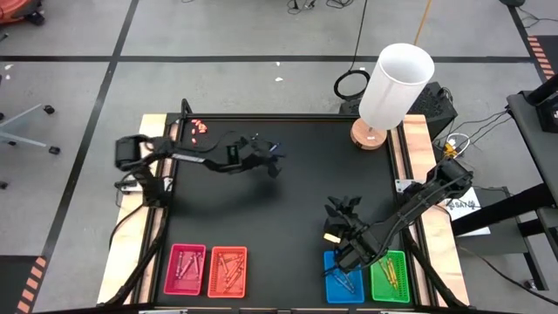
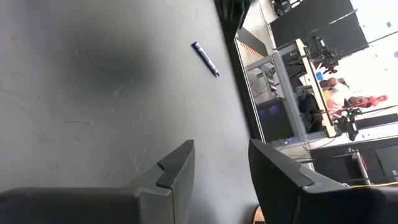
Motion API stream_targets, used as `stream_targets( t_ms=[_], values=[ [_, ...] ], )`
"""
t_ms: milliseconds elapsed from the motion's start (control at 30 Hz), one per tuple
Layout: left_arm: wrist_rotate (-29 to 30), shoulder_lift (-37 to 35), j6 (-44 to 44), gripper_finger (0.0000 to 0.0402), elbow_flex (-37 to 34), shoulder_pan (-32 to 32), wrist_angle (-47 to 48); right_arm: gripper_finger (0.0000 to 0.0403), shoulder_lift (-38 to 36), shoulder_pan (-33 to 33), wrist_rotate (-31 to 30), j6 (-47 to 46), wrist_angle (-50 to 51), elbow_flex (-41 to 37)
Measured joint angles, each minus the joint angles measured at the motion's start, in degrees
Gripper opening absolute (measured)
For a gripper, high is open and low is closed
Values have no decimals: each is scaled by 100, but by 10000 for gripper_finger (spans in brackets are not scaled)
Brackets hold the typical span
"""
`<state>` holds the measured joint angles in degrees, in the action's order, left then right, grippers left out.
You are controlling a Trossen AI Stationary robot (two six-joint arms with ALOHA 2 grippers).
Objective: Sort crayons
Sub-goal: Put the blue crayon into the blue bin
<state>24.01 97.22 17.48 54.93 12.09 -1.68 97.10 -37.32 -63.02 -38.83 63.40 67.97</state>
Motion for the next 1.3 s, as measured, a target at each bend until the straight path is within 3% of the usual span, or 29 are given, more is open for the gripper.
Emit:
stream_targets(
  t_ms=[300, 733, 1167, 1300],
  values=[
    [-22, 1056, 621, 250, 944, 430, 947, 134, 0, -49, 20, -243, 0, -48],
    [-284, 1137, 544, 250, 940, 790, 1471, 134, 0, -105, 27, -251, -155, -50],
    [-426, 1641, 773, 249, 968, 775, 1243, 134, 0, -105, 28, -203, -197, -50],
    [-435, 1649, 733, 223, 964, 756, 1207, 134, 0, -105, 26, -203, -191, -50]
  ],
)
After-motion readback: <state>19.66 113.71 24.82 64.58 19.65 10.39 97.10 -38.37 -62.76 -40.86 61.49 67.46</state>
